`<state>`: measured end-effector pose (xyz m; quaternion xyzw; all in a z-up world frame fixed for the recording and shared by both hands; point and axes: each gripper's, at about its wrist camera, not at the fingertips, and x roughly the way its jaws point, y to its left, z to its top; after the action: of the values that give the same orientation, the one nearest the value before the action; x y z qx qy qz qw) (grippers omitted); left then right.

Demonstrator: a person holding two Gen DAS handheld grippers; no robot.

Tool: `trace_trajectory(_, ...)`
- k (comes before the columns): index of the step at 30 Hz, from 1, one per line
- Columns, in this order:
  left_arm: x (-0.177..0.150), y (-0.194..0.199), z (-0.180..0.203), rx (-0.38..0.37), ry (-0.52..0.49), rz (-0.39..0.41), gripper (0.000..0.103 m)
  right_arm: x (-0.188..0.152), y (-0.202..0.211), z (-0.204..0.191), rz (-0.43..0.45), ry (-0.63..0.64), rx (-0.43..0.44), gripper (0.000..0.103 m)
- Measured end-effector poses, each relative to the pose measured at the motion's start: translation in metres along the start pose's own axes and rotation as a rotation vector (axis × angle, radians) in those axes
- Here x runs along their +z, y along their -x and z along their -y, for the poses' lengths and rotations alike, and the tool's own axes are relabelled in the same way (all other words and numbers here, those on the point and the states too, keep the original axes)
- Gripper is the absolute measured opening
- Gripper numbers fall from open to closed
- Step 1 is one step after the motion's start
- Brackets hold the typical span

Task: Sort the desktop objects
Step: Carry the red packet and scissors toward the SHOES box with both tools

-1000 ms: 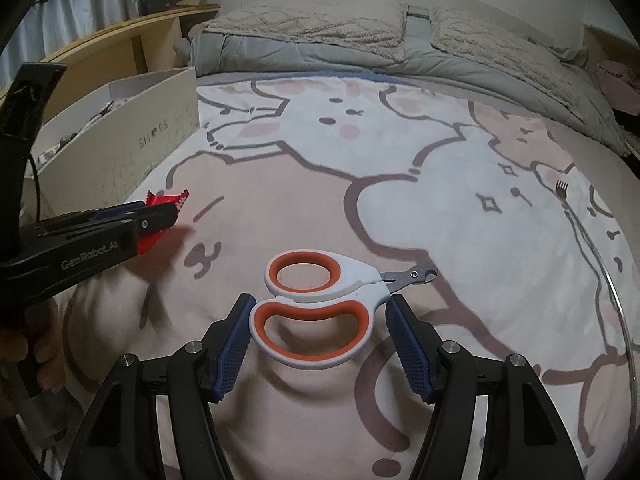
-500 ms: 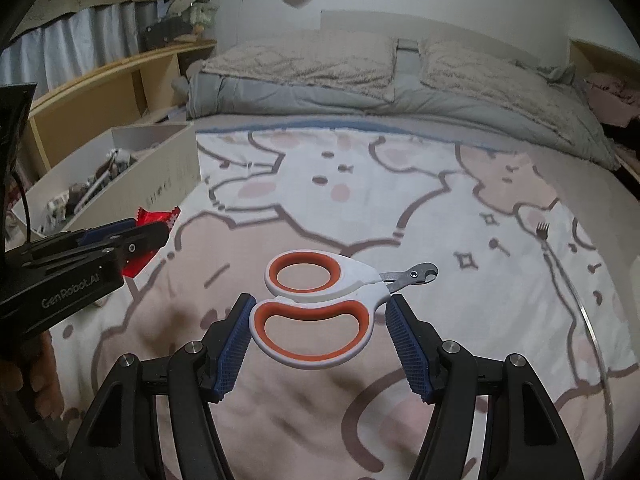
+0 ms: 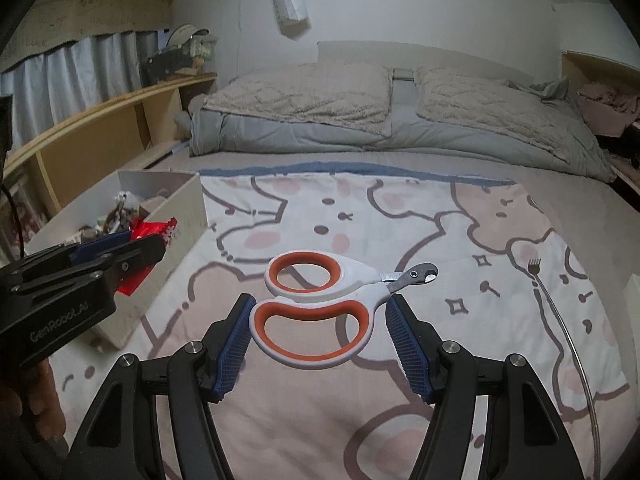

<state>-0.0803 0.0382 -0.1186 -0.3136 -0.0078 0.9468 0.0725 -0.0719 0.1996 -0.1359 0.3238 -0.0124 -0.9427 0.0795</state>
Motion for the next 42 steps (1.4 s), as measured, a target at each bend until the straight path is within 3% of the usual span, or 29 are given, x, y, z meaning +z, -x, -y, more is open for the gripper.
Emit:
trace_trajectory(16,0.043,0.027,-0.02,0.013,-0.047,0.092,0.038,0.038,0.011,-0.009,0.085,0.007,-0.006,0.067)
trace_trajectory(22,0.064,0.032,-0.037,0.024,-0.069,0.129,0.038,0.051,0.003,-0.016,0.072,-0.018,0.035,0.067)
trace_trajectory(32,0.097,0.034,-0.093,0.085,-0.053,0.18,0.038,0.076,0.002,-0.046,0.094,0.024,0.067,0.067)
trace_trajectory(42,0.114,0.03,-0.169,0.196,0.004,0.193,0.038,0.091,-0.002,-0.093,0.113,0.056,0.168,0.067)
